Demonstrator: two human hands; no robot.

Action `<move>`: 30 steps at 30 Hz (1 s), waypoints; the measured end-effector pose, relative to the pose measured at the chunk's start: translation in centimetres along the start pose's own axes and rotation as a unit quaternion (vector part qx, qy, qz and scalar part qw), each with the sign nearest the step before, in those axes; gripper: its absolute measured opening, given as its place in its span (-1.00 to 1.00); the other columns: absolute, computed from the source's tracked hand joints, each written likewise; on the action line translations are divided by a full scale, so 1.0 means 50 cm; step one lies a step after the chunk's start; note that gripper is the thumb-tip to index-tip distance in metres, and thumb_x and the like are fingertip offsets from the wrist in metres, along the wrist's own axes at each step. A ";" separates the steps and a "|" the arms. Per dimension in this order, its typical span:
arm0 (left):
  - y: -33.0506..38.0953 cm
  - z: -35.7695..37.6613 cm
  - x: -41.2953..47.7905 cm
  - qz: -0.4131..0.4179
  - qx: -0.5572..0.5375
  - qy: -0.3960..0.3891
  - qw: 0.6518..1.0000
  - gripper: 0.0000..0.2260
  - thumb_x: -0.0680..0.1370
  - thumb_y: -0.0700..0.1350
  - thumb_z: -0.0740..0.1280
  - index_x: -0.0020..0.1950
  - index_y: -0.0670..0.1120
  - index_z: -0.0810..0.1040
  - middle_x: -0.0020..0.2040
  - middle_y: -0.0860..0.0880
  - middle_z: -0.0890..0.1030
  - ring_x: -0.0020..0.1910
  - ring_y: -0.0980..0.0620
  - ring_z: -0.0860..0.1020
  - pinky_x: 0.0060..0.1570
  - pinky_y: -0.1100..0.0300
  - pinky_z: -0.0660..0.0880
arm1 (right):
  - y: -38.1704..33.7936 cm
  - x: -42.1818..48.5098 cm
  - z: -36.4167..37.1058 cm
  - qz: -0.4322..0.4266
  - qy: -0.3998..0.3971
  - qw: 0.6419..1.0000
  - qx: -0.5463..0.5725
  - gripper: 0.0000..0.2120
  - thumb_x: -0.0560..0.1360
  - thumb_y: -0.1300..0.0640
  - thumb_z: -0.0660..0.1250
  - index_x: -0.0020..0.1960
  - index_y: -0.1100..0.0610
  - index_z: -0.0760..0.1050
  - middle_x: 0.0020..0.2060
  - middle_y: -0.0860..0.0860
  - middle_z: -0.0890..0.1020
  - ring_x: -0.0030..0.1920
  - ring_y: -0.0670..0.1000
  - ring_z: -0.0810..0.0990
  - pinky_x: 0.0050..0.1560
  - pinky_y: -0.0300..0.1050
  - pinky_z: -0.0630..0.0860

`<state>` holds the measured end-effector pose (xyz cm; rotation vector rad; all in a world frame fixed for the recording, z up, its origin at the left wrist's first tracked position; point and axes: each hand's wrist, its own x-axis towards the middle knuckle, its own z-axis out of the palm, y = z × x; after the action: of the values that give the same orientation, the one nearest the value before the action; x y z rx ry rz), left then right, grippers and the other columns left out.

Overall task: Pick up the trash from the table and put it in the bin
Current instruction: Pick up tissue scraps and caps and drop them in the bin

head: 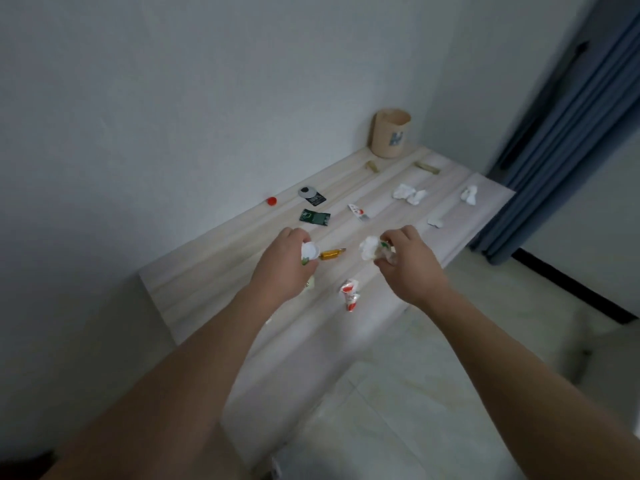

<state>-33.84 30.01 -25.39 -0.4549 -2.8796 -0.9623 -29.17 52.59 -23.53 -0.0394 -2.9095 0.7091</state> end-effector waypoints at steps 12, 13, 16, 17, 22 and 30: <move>0.374 0.171 0.013 0.100 0.005 -0.020 0.995 -0.73 0.46 -0.03 0.43 0.08 -0.06 0.46 0.04 -0.04 0.48 -0.04 -0.05 0.48 -0.04 0.04 0.45 | 0.290 -0.171 -0.270 0.067 0.075 0.995 -0.004 -0.61 0.50 0.07 0.37 0.29 0.14 0.43 0.15 0.04 0.43 0.02 0.09 0.53 0.03 -0.07 0.47; 0.398 0.180 0.023 0.110 0.006 -0.022 0.994 -0.73 0.46 -0.03 0.43 0.08 -0.06 0.46 0.04 -0.04 0.48 -0.03 -0.05 0.48 -0.04 0.05 0.44 | 0.309 -0.173 -0.284 0.072 0.080 0.994 -0.005 -0.61 0.50 0.07 0.37 0.28 0.14 0.43 0.15 0.04 0.43 0.01 0.08 0.53 0.02 -0.07 0.47; 0.453 0.208 0.057 0.126 0.003 -0.025 0.992 -0.71 0.47 -0.02 0.43 0.10 -0.05 0.45 0.07 -0.04 0.48 -0.03 -0.05 0.49 -0.02 0.02 0.46 | 0.361 -0.168 -0.319 0.093 0.095 0.991 -0.012 -0.62 0.48 0.07 0.38 0.26 0.13 0.45 0.10 0.02 0.44 -0.03 0.05 0.52 -0.03 -0.10 0.44; 0.467 0.219 0.070 0.129 -0.002 -0.026 0.991 -0.71 0.47 -0.02 0.43 0.11 -0.06 0.45 0.08 -0.04 0.47 -0.04 -0.04 0.49 -0.02 0.03 0.46 | 0.378 -0.164 -0.326 0.097 0.098 0.990 -0.012 -0.64 0.48 0.09 0.38 0.25 0.13 0.46 0.08 0.01 0.43 -0.05 0.04 0.51 -0.04 -0.11 0.42; 0.504 0.289 0.163 0.142 -0.017 -0.034 0.989 -0.70 0.46 -0.03 0.43 0.12 -0.08 0.46 0.06 -0.05 0.48 -0.02 -0.06 0.50 0.00 0.01 0.46 | 0.461 -0.110 -0.354 0.109 0.102 0.989 -0.020 -0.67 0.49 0.09 0.37 0.24 0.12 0.46 0.07 0.03 0.44 -0.10 0.03 0.48 -0.05 -0.11 0.39; 0.533 0.411 0.389 0.144 -0.037 -0.044 0.988 -0.71 0.46 -0.03 0.44 0.10 -0.07 0.45 0.05 -0.05 0.47 -0.07 -0.05 0.49 -0.05 0.03 0.46 | 0.596 0.068 -0.394 0.126 0.104 0.986 -0.035 -0.67 0.50 0.11 0.36 0.23 0.13 0.45 0.09 0.05 0.44 -0.07 0.06 0.48 -0.06 -0.12 0.35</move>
<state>-43.84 67.48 -23.36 -0.9106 -2.7516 -1.0215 -29.88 88.25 -19.46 -0.4664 -2.7538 0.5955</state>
